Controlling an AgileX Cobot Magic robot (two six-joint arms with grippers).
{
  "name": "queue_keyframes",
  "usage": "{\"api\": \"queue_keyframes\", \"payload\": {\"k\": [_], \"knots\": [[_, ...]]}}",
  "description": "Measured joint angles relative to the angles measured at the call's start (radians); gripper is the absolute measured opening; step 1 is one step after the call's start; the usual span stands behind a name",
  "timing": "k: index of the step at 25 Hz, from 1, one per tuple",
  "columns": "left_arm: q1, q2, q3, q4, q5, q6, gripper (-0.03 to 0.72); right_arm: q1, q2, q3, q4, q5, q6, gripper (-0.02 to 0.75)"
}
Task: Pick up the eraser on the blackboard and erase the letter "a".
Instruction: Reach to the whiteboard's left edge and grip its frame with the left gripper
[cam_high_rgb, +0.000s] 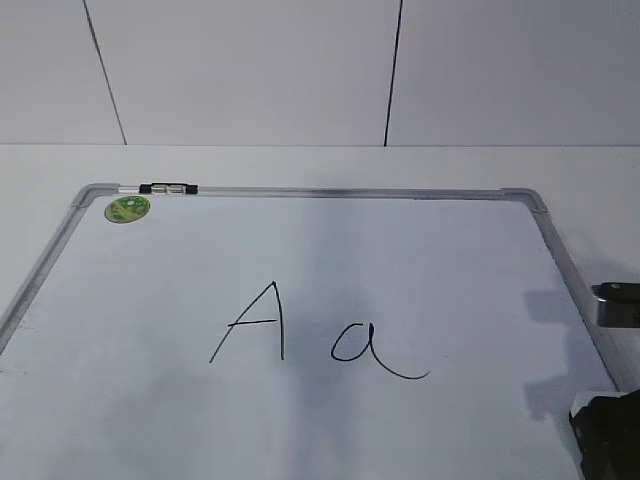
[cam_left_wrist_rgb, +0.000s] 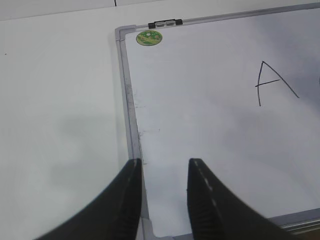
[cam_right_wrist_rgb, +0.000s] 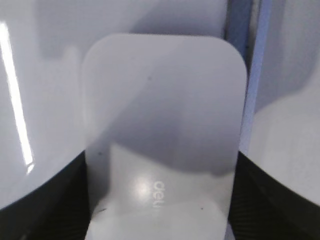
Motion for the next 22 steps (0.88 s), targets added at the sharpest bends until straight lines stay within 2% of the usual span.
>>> {"api": "queue_keyframes", "payload": {"k": [7,22], "knots": [[0.0,0.0,0.0,0.0,0.0,0.0,0.235,0.0,0.0,-0.002,0.0,0.009,0.0,0.557],[0.0,0.0,0.0,0.0,0.0,0.0,0.235,0.0,0.0,-0.076,-0.018,0.124,0.0,0.556]]}}
